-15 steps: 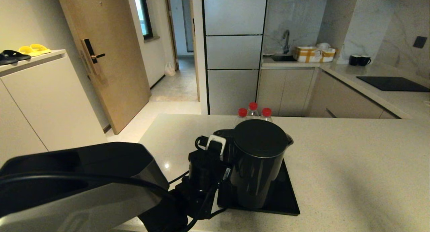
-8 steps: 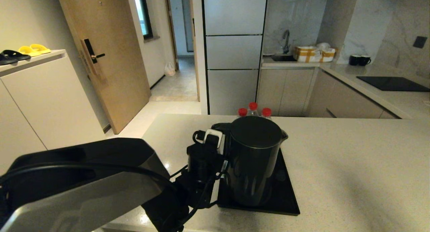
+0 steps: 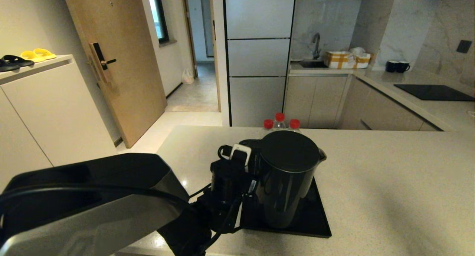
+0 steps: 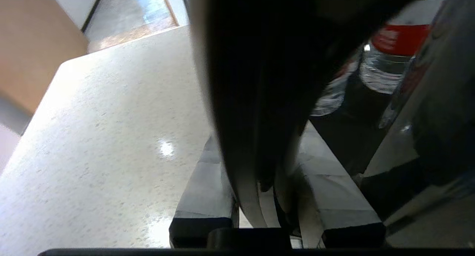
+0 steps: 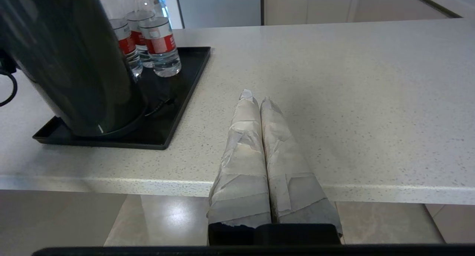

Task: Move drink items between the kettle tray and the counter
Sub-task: Return the kettle to its original position

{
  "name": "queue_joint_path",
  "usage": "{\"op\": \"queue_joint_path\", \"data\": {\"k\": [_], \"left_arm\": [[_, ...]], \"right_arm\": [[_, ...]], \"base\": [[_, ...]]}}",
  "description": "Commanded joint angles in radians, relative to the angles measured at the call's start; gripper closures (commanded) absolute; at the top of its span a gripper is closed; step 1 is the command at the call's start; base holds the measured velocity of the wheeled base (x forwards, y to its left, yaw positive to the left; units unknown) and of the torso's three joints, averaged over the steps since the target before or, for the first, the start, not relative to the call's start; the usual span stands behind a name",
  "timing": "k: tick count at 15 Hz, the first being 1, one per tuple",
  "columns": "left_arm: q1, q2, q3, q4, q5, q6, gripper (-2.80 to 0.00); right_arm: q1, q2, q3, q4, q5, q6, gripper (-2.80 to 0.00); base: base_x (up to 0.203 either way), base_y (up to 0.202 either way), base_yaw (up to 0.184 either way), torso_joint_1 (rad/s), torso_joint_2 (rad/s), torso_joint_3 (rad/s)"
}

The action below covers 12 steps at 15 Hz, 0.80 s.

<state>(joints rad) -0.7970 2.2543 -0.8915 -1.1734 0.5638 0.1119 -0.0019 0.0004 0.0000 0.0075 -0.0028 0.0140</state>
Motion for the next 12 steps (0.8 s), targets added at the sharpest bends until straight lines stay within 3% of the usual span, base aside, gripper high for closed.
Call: {"op": "queue_joint_path", "data": {"k": [1, 7, 12], "left_arm": [[-0.005, -0.004, -0.022, 0.015, 0.004, 0.000, 0.00], [0.005, 0.047, -0.072, 0.062, -0.004, 0.000, 0.00], [0.038, 0.053, -0.115, 0.169, -0.011, -0.016, 0.00]], "right_arm": [[-0.001, 0.000, 0.000, 0.000, 0.000, 0.000, 0.00], [0.000, 0.001, 0.000, 0.000, 0.000, 0.000, 0.00], [-0.001, 0.000, 0.000, 0.000, 0.000, 0.000, 0.00]], "base": [[0.000, 0.000, 0.000, 0.000, 0.00, 0.000], [0.000, 0.000, 0.000, 0.000, 0.00, 0.000], [0.000, 0.000, 0.000, 0.000, 0.00, 0.000]]}}
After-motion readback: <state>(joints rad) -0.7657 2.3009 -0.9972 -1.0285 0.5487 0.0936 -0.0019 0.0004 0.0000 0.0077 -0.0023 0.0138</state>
